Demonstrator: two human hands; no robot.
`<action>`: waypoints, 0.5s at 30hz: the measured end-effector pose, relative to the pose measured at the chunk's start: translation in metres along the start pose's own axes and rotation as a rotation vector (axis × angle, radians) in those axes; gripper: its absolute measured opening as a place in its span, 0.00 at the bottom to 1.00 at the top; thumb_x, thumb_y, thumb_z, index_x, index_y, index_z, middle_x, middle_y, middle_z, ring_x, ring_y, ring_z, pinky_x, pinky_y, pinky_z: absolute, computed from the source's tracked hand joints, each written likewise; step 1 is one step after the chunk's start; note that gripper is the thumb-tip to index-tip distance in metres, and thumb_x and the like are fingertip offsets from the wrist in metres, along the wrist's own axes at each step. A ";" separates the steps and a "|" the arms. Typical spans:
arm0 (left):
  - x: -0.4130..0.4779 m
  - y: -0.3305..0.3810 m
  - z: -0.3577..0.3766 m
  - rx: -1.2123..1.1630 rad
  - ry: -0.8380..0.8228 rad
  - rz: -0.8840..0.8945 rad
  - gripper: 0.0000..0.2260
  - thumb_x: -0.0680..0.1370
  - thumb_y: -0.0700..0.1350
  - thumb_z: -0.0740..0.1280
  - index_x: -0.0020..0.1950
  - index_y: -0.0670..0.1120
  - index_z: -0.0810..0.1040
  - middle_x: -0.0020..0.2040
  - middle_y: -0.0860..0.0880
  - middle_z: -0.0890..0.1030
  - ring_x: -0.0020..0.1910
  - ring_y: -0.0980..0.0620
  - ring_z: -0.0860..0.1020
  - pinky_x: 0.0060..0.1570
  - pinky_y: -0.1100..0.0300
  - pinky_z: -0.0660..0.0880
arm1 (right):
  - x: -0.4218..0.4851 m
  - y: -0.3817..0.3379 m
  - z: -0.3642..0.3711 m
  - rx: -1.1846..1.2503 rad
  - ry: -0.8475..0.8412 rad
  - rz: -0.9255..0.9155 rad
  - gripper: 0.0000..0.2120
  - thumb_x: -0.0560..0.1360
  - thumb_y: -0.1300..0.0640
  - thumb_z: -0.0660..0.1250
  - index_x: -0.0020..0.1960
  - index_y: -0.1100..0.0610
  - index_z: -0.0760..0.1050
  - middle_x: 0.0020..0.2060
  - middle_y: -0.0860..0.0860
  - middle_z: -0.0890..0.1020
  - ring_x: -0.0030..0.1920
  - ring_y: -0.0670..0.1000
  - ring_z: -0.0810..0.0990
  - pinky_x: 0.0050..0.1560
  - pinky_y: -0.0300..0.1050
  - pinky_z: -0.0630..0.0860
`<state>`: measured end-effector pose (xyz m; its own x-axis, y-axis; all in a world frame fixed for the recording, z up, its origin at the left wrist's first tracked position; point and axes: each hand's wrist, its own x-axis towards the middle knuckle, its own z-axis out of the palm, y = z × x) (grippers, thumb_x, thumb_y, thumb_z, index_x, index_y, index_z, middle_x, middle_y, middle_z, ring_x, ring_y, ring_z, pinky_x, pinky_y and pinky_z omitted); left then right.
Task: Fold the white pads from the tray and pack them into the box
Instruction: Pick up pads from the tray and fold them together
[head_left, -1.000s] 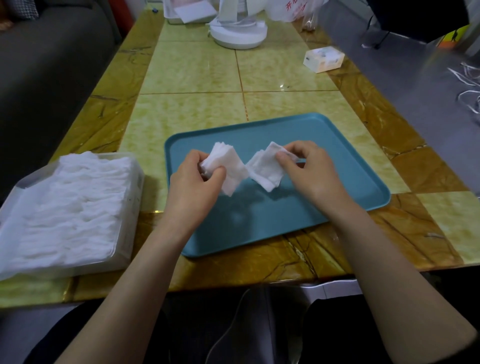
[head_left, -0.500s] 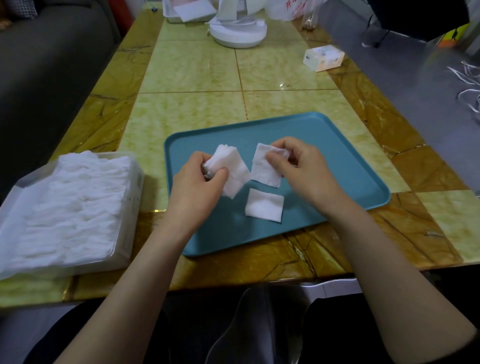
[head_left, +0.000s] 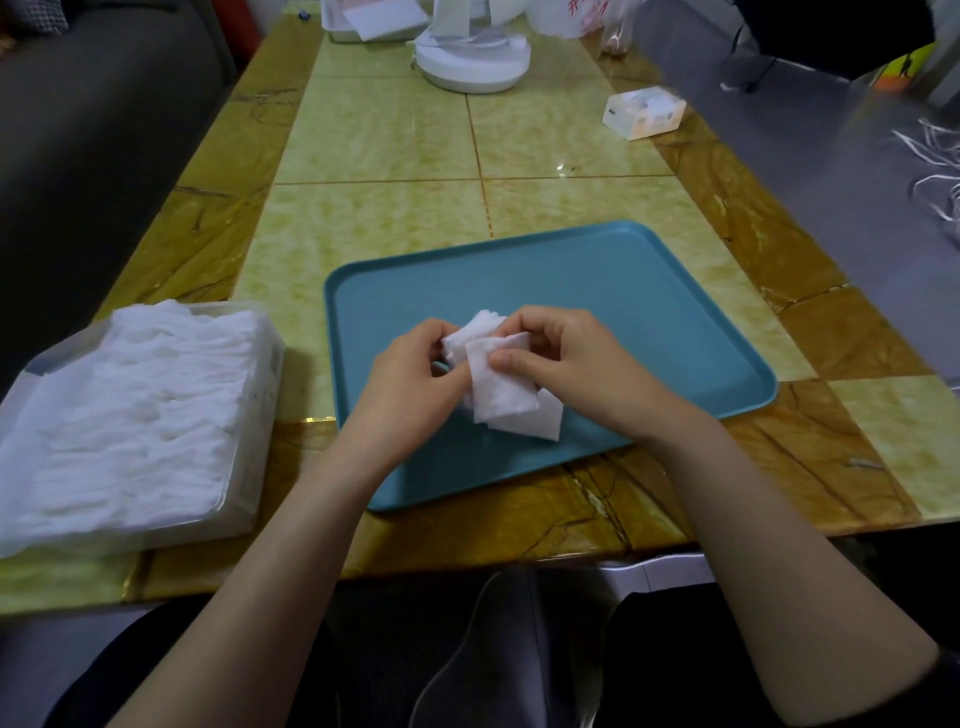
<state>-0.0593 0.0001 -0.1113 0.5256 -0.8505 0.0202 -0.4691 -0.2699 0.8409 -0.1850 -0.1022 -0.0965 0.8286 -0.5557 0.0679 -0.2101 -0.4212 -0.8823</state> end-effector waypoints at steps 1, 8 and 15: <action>0.000 0.001 0.001 -0.010 -0.006 0.010 0.04 0.77 0.41 0.66 0.43 0.47 0.74 0.37 0.53 0.77 0.32 0.60 0.73 0.29 0.71 0.67 | 0.001 0.003 0.000 -0.057 0.050 0.010 0.04 0.73 0.59 0.70 0.43 0.51 0.76 0.37 0.47 0.80 0.40 0.50 0.79 0.42 0.44 0.75; -0.002 0.003 0.002 0.003 -0.042 0.036 0.02 0.78 0.41 0.64 0.47 0.45 0.76 0.35 0.55 0.76 0.28 0.66 0.72 0.27 0.71 0.66 | 0.003 0.005 -0.001 -0.125 0.081 -0.031 0.04 0.70 0.56 0.73 0.43 0.50 0.78 0.34 0.41 0.78 0.34 0.40 0.73 0.37 0.33 0.70; -0.005 0.008 0.003 -0.044 -0.096 -0.011 0.05 0.77 0.43 0.63 0.50 0.45 0.76 0.42 0.49 0.80 0.41 0.49 0.77 0.40 0.57 0.72 | 0.003 0.006 -0.002 -0.153 0.154 -0.040 0.05 0.69 0.56 0.74 0.42 0.52 0.78 0.34 0.42 0.79 0.33 0.39 0.74 0.37 0.30 0.69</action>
<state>-0.0674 0.0012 -0.1062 0.4587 -0.8877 -0.0394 -0.4311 -0.2610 0.8637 -0.1846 -0.1076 -0.1012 0.7510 -0.6347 0.1821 -0.2650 -0.5423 -0.7973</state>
